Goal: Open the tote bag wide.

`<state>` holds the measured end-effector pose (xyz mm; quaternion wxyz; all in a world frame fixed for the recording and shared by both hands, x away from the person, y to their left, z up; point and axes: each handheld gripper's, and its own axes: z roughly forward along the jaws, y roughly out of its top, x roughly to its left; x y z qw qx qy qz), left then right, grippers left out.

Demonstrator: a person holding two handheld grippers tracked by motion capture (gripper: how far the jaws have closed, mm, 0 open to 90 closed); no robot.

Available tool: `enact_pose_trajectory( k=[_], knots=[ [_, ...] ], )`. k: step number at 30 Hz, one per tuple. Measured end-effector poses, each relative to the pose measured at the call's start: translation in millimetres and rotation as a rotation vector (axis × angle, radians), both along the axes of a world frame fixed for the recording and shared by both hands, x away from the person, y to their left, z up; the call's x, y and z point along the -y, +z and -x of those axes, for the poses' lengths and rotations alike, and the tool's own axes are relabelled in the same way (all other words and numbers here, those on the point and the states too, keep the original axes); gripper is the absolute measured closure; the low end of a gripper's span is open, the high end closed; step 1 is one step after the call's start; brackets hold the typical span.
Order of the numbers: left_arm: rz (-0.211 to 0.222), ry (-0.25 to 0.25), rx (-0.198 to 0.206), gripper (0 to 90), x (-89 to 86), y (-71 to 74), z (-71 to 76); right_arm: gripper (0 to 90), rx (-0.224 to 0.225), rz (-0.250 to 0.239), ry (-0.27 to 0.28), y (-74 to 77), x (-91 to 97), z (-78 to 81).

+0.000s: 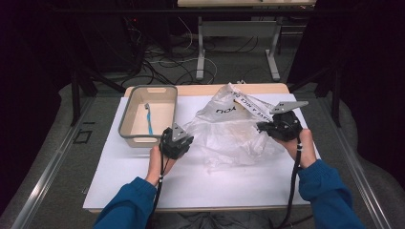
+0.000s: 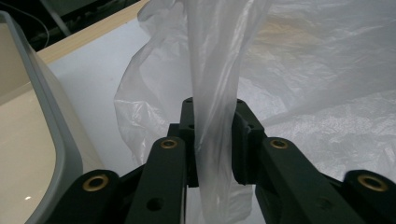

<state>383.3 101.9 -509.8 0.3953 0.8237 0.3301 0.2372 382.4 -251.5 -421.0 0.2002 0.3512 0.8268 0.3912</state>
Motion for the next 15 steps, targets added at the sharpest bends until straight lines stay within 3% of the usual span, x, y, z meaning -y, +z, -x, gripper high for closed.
enact_pose_trajectory(
  k=[5, 8, 9, 15],
  knots=[
    [-0.007, -0.006, 0.004, 64.2, -3.5, 3.9, 3.7, 90.0, -0.005, 0.010, 0.000, -5.7, -2.1, -2.6],
    [-0.035, -0.006, -0.004, 54.2, -8.3, 7.8, 8.4, 90.0, -0.010, 0.007, 0.001, -6.2, -3.1, -2.6],
    [-0.019, -0.003, -0.011, 49.8, -9.8, 8.4, 10.3, 90.0, -0.006, 0.009, -0.002, -6.0, -3.4, -2.3],
    [-0.031, 0.000, -0.028, 33.1, -17.4, 14.8, 17.0, 90.0, -0.002, 0.007, 0.006, -6.5, -5.2, -2.5]
  ],
)
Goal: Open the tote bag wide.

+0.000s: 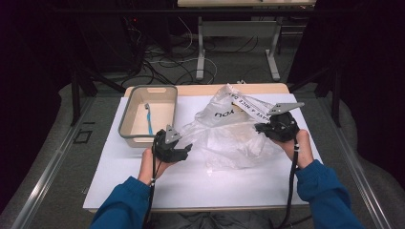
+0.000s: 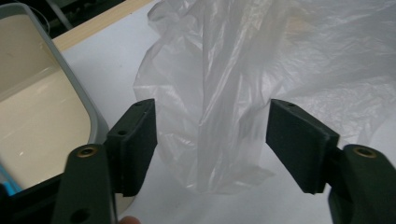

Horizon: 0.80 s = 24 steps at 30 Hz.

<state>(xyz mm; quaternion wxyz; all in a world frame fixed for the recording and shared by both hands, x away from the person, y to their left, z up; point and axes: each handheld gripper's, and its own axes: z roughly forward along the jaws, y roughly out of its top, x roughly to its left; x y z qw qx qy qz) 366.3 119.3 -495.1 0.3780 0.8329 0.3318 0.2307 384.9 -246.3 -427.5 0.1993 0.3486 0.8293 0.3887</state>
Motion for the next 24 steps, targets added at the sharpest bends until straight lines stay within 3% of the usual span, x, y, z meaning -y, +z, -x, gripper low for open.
enact_pose_trajectory(
  k=[6, 9, 18, 19, 24],
  knots=[
    [-0.023, -0.020, -0.012, 22.9, -0.6, 6.8, 6.8, 90.0, -0.003, 0.002, 0.004, -0.8, -1.3, -0.2],
    [-0.028, -0.017, -0.010, 24.0, 1.4, 8.5, 9.0, 90.0, -0.009, 0.002, 0.003, -0.7, -1.9, 0.5],
    [-0.078, -0.005, 0.009, 51.7, -0.8, 3.8, 5.4, 90.0, 0.009, -0.004, 0.000, 5.4, 2.0, 2.2],
    [-0.052, 0.003, 0.008, 54.7, -0.2, 1.6, 4.8, 90.0, 0.010, -0.008, -0.003, 5.7, 1.9, 2.5],
    [-0.035, 0.011, 0.017, 68.3, -1.0, -1.9, -0.1, 90.0, 0.013, -0.010, -0.002, 7.9, 3.1, 3.4]
  ],
)
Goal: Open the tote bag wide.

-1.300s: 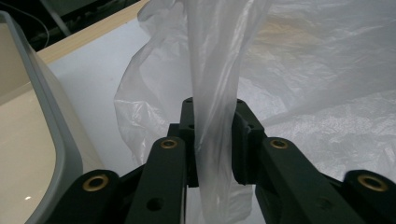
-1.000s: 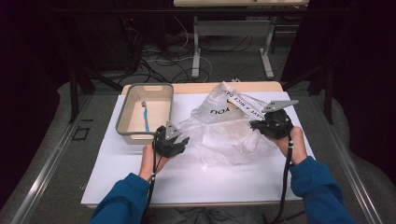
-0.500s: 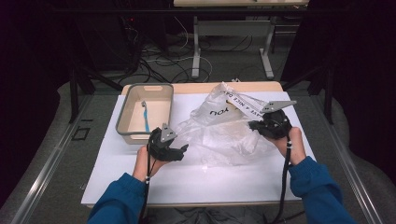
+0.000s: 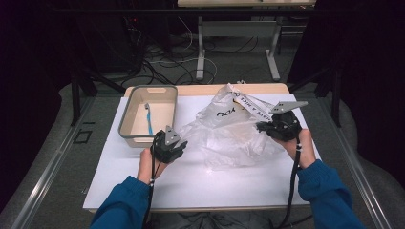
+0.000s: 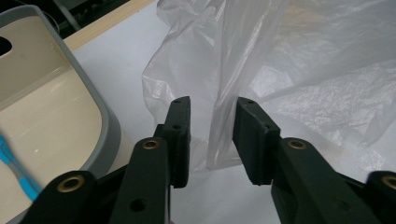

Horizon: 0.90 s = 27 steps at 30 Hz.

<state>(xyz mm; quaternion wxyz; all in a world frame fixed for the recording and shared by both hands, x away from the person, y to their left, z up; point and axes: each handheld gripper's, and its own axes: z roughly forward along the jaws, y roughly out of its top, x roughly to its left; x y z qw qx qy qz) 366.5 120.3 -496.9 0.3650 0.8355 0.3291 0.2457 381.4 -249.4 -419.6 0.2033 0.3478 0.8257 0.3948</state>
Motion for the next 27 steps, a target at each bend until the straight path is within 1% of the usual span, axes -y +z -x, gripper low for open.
enact_pose_trajectory(
  k=[1, 2, 5, 6, 7, 9, 10, 12, 13, 14, 15, 16, 17, 18, 19, 20, 21, 22, 23, 24, 25, 27],
  knots=[
    [-0.008, -0.005, 0.005, 69.8, -0.3, 0.6, -0.6, 90.0, -0.001, -0.002, -0.004, 0.4, -0.1, 0.5],
    [-0.008, -0.007, 0.002, 70.6, -0.5, 1.1, -0.9, 90.0, -0.003, -0.002, -0.003, 1.3, 0.1, 0.8],
    [0.009, -0.004, 0.014, 73.7, -0.7, 2.0, -2.2, 90.0, 0.000, -0.009, -0.002, 2.6, -0.1, 1.8],
    [0.011, -0.006, 0.013, 74.2, -1.2, 2.4, -3.2, 90.0, 0.001, -0.007, 0.001, 3.4, -0.1, 2.1],
    [0.011, 0.007, 0.012, 74.8, -1.3, 2.8, -3.8, 90.0, 0.000, -0.006, 0.000, 3.8, -0.3, 2.5],
    [0.028, 0.015, 0.014, 75.4, -1.0, 2.8, -7.4, 90.0, 0.000, -0.010, -0.002, 5.1, -0.9, 4.0],
    [0.026, 0.018, 0.014, 75.4, -0.9, 3.1, -9.4, 90.0, -0.003, -0.009, -0.001, 5.9, -1.4, 4.6],
    [0.050, 0.027, 0.012, 76.1, 0.4, 3.0, -12.7, 90.0, -0.003, -0.014, -0.007, 7.2, -2.1, 6.1],
    [0.037, 0.023, 0.015, 76.3, 0.1, 4.3, -14.7, 90.0, -0.004, -0.010, -0.006, 8.3, -1.8, 6.4],
    [0.059, 0.029, 0.015, 76.3, 1.3, 3.4, -15.3, 90.0, 0.000, -0.013, -0.011, 9.1, -1.6, 7.0],
    [0.048, 0.029, 0.013, 76.3, 1.0, 4.3, -16.0, 90.0, -0.001, -0.016, -0.012, 9.5, -1.3, 7.1],
    [0.058, 0.029, 0.017, 76.1, 1.8, 4.2, -16.8, 90.0, -0.002, -0.013, -0.014, 9.9, -0.8, 7.1],
    [0.053, 0.025, 0.021, 75.2, 1.6, 4.7, -17.4, 90.0, -0.001, -0.014, -0.018, 9.8, -0.3, 6.9],
    [0.057, 0.026, 0.021, 73.2, 1.6, 4.9, -17.6, 90.0, -0.002, -0.018, -0.022, 9.2, 0.1, 6.5],
    [0.060, 0.032, 0.014, 68.9, 1.9, 5.3, -17.5, 90.0, -0.007, -0.014, -0.024, 8.7, 0.4, 6.0],
    [0.057, 0.036, 0.004, 61.4, 2.0, 5.8, -17.6, 90.0, -0.010, -0.016, -0.025, 8.0, 0.6, 5.6],
    [0.059, 0.033, 0.001, 57.7, 1.5, 6.5, -17.2, 90.0, -0.016, -0.018, -0.028, 7.4, 0.7, 5.4],
    [0.062, 0.032, 0.000, 55.6, 1.1, 7.5, -16.4, 90.0, -0.012, -0.019, -0.027, 6.6, 0.9, 4.6],
    [0.059, 0.027, 0.002, 52.3, 0.9, 8.4, -15.8, 90.0, -0.016, -0.019, -0.028, 6.4, 0.9, 4.3],
    [0.065, 0.026, 0.004, 47.9, 1.2, 9.6, -14.6, 90.0, -0.016, -0.018, -0.029, 6.3, 0.9, 4.3],
    [0.060, 0.014, 0.008, 45.6, 0.4, 10.8, -14.0, 90.0, -0.015, -0.018, -0.030, 6.3, 0.8, 4.1],
    [0.060, 0.016, 0.004, 40.5, 0.3, 12.8, -10.5, 90.0, -0.017, -0.019, -0.031, 6.0, 0.6, 3.9]
  ],
)
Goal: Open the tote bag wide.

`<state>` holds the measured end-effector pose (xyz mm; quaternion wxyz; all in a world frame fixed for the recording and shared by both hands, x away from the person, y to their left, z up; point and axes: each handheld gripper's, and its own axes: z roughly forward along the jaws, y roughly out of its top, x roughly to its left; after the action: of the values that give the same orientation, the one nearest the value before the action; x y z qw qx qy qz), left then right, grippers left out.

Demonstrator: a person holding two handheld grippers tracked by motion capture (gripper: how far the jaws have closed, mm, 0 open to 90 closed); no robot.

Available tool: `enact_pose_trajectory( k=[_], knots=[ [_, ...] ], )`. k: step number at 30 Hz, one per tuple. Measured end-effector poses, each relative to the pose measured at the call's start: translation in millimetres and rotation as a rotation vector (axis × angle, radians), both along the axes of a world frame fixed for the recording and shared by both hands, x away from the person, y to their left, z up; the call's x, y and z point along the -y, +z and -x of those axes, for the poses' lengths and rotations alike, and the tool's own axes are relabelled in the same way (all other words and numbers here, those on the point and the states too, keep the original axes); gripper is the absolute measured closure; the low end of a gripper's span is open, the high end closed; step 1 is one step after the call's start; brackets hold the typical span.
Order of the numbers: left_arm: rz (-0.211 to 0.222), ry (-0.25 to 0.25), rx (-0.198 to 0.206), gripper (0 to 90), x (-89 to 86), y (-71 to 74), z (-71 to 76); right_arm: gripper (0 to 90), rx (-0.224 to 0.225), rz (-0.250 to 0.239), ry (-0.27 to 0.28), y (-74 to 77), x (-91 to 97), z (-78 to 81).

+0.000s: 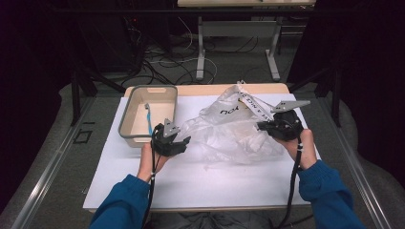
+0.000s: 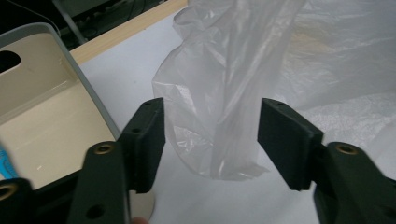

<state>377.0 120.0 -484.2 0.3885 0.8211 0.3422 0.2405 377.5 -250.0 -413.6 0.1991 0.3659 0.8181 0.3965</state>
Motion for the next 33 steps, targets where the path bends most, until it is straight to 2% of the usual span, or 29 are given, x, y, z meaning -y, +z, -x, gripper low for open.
enact_pose_trajectory(
  k=[1, 3, 5, 13, 17, 23, 32, 33],
  knots=[
    [-0.007, -0.005, 0.003, 36.7, -0.8, 0.7, 0.6, 90.0, -0.001, 0.000, 0.002, -0.6, -0.2, -0.4],
    [0.003, -0.008, -0.002, 34.6, -2.2, 1.2, 4.2, 90.0, -0.005, -0.001, -0.002, -1.7, -0.7, -0.8],
    [-0.010, -0.008, -0.008, 29.9, -4.6, 3.1, 6.6, 90.0, -0.003, -0.003, -0.008, -3.5, -1.3, -1.9],
    [0.002, 0.003, -0.016, 21.9, -11.9, 7.6, 13.4, 90.0, -0.007, -0.008, -0.024, -5.7, -1.4, -5.0],
    [-0.012, 0.005, -0.031, 19.0, -15.8, 7.8, 18.6, 90.0, -0.007, -0.012, -0.031, -6.2, -1.1, -6.1],
    [-0.004, 0.031, -0.050, 15.4, -25.3, 4.5, 25.3, 90.0, -0.005, -0.010, -0.030, -6.1, -0.9, -6.0],
    [-0.013, 0.068, -0.045, 11.6, -41.7, 6.1, 27.6, 90.0, -0.001, -0.009, -0.022, -6.1, -2.1, -4.7],
    [-0.005, 0.072, -0.056, 11.3, -42.2, 5.8, 27.6, 90.0, 0.002, -0.011, -0.023, -6.1, -2.2, -4.5]
  ],
)
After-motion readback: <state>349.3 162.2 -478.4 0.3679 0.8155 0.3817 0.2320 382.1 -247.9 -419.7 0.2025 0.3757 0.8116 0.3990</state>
